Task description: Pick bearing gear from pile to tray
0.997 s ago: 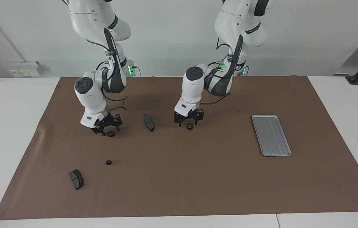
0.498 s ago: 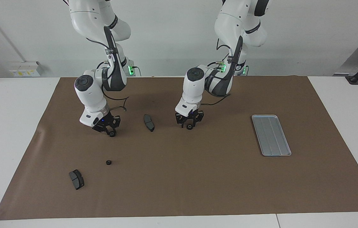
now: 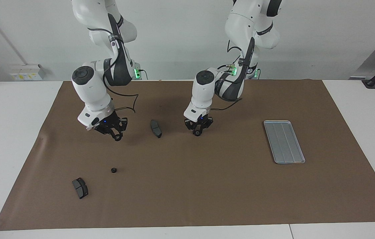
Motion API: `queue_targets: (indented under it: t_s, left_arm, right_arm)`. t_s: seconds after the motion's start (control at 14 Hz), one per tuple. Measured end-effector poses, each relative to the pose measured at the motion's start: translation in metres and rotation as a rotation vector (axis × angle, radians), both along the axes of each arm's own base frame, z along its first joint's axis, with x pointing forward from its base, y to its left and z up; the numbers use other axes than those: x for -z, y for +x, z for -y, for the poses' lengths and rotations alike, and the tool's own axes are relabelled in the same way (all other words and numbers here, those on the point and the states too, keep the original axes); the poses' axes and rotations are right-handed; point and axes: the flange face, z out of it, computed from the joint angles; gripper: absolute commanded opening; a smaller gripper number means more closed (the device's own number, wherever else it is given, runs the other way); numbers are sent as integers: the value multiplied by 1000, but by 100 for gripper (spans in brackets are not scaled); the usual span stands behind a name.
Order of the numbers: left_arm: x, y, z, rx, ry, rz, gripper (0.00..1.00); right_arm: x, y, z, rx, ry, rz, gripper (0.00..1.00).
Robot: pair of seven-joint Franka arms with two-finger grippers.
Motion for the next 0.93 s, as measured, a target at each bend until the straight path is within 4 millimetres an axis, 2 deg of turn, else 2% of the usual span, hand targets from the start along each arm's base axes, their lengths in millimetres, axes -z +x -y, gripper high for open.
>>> queue_targets:
  t_s: [0.14, 0.21, 0.28, 0.43, 0.57, 0.64, 0.78, 0.93]
  left_arm:
    - [-10, 12, -6, -19, -4, 11, 0]
    - [-22, 28, -17, -50, -4, 16, 0]
    - [-38, 50, -37, -83, -2, 18, 0]
    - [-76, 95, -96, -119, 6, 17, 0]
    - [-102, 125, -169, -99, 5, 2, 0]
    - [-107, 134, -206, -72, 11, -8, 0]
    - [-102, 147, -283, -5, 28, -28, 0]
    - [-89, 149, -344, 44, 36, -51, 0]
  right_arm:
    - [-26, 6, -22, 40, 10, 16, 0]
    - [-31, 6, -37, 57, 15, 21, 0]
    - [-33, 6, -49, 66, 18, 23, 0]
    - [-29, 3, -70, 80, 21, 17, 0]
    - [-27, -1, -101, 121, 33, 29, 0]
    - [-24, -6, -124, 139, 41, 34, 0]
    - [-9, -22, -189, 185, 65, 47, 0]
    - [16, -39, -246, 229, 90, 59, 0]
